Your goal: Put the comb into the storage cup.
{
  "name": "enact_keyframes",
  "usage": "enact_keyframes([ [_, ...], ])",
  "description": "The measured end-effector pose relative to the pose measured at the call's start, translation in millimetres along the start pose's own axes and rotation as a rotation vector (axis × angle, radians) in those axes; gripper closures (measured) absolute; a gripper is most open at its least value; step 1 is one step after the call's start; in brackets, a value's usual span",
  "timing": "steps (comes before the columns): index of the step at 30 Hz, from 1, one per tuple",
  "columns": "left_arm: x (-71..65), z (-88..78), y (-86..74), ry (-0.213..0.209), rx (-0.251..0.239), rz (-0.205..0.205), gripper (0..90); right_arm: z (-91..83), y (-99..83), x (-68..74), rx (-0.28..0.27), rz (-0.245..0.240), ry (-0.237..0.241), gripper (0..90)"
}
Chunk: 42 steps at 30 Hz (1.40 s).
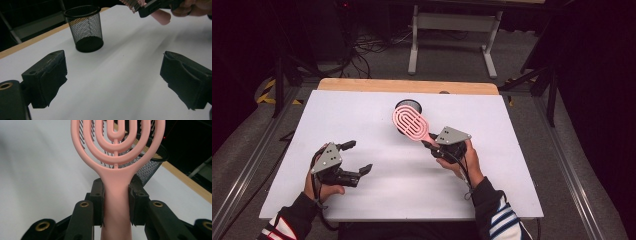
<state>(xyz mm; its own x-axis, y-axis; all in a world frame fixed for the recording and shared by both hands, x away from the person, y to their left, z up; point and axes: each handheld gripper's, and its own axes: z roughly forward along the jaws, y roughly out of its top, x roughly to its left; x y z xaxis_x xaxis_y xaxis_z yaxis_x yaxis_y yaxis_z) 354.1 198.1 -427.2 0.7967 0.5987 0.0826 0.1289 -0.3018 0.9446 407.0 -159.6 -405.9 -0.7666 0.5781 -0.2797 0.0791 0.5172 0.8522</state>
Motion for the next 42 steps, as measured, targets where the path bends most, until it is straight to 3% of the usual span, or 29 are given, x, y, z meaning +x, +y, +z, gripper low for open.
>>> enact_keyframes([
  [1,-0.2,5.3,8.3,-0.030,-0.014,-0.017,9.3,-1.3,0.6,1.4,-0.012,0.002,-0.007,70.0],
  [5,-2.8,15.2,20.9,-0.051,-0.045,-0.033,11.8,-4.2,2.5,5.4,-0.043,0.004,-0.020,70.0],
  [7,-5.9,25.8,31.1,-0.093,-0.059,-0.056,12.2,-4.8,3.0,9.0,-0.057,0.000,-0.028,70.0],
  [14,-13.1,44.7,44.1,-0.151,-0.076,-0.068,13.1,-5.4,4.7,16.3,-0.086,-0.001,-0.043,70.0],
  [21,-14.6,55.4,53.1,-0.148,-0.099,-0.112,14.4,-6.9,7.5,24.4,-0.122,0.022,-0.044,70.0],
  [29,-17.1,75.8,61.0,-0.165,-0.118,-0.193,17.0,-1.9,9.9,42.9,-0.149,-0.001,-0.070,70.0],
  [35,-20.9,79.4,65.3,-0.165,-0.126,-0.189,27.1,0.7,9.3,50.5,-0.158,-0.014,-0.078,70.0],
  [37,-23.6,79.1,66.1,-0.158,-0.132,-0.174,31.2,0.4,9.8,52.4,-0.176,0.021,-0.048,70.0],
  [42,-24.9,79.2,68.7,-0.137,-0.151,-0.181,38.5,0.4,11.2,58.1,-0.194,0.026,-0.064,70.0],
])
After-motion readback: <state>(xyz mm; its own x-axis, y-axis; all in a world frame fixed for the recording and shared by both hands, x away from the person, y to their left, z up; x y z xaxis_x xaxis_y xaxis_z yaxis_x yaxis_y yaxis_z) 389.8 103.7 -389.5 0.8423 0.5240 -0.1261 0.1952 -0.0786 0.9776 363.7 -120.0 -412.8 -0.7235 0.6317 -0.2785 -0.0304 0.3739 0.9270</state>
